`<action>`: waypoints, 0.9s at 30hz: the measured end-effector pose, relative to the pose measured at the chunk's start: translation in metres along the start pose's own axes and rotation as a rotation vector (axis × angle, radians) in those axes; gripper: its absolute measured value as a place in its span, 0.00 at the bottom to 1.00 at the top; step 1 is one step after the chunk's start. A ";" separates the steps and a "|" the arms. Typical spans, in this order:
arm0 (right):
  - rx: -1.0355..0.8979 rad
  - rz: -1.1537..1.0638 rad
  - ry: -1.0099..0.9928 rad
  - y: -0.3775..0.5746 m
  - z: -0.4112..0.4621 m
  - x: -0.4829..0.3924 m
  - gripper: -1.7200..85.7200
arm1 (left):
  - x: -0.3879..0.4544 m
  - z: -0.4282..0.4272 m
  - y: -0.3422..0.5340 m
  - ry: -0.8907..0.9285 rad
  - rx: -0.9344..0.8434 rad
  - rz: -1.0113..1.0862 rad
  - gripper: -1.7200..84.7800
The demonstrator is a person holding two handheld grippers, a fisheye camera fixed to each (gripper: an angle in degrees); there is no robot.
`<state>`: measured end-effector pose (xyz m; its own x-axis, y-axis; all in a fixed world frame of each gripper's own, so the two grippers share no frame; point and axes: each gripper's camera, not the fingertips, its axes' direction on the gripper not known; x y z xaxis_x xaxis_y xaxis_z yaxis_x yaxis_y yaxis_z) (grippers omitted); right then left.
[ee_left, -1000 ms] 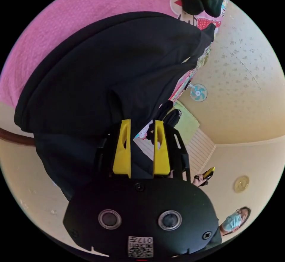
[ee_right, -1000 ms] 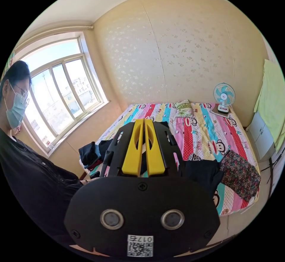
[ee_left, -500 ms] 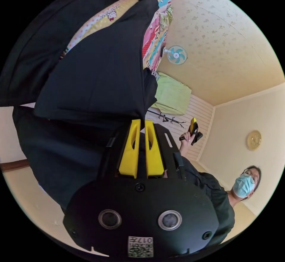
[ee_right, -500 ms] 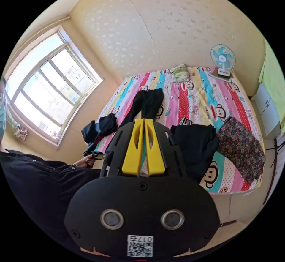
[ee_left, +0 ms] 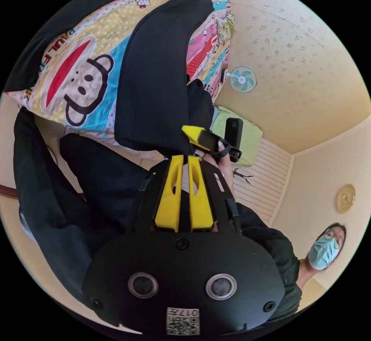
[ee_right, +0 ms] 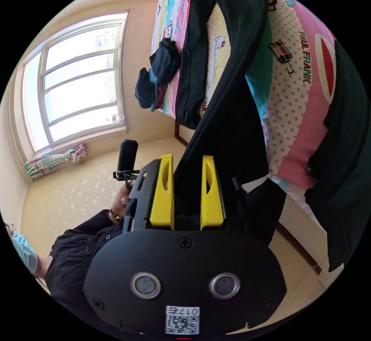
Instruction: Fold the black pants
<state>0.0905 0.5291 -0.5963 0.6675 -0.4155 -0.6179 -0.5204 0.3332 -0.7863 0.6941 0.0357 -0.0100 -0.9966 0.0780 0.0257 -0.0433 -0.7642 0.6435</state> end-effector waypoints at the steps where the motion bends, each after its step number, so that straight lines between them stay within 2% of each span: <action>1: 0.008 0.019 0.036 0.004 -0.003 0.009 0.08 | -0.004 0.003 0.004 0.019 -0.001 0.000 0.03; 4: 0.033 -0.003 0.035 0.014 -0.022 0.025 0.07 | -0.013 -0.004 0.035 0.012 0.124 0.023 0.11; 7: 0.028 -0.004 -0.055 0.015 -0.040 0.038 0.06 | 0.011 -0.005 0.058 -0.233 0.211 0.132 0.16; 9: 0.024 -0.015 -0.081 0.013 -0.047 0.040 0.06 | 0.039 0.019 0.056 -0.383 0.174 0.253 0.21; 11: 0.018 -0.032 -0.081 0.009 -0.050 0.039 0.06 | 0.058 0.046 0.048 -0.511 0.134 0.341 0.21; 15: 0.015 -0.046 -0.107 -0.002 -0.054 0.040 0.06 | 0.063 0.120 0.019 -0.780 0.020 0.377 0.20; 19: -0.017 -0.064 -0.082 -0.003 -0.058 0.052 0.06 | 0.050 0.148 0.013 -0.848 0.044 0.325 0.10; 24: -0.075 -0.174 -0.128 0.001 -0.085 0.087 0.08 | 0.034 0.153 0.024 -0.707 -0.022 0.326 0.08; 27: 0.070 -0.098 -0.127 -0.010 -0.129 0.131 0.09 | 0.032 0.150 0.032 -0.669 -0.040 0.334 0.08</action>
<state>0.1140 0.3621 -0.6705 0.7774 -0.3403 -0.5291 -0.4140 0.3566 -0.8375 0.6709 0.1103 0.1260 -0.7025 0.2011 0.6827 0.2386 -0.8372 0.4921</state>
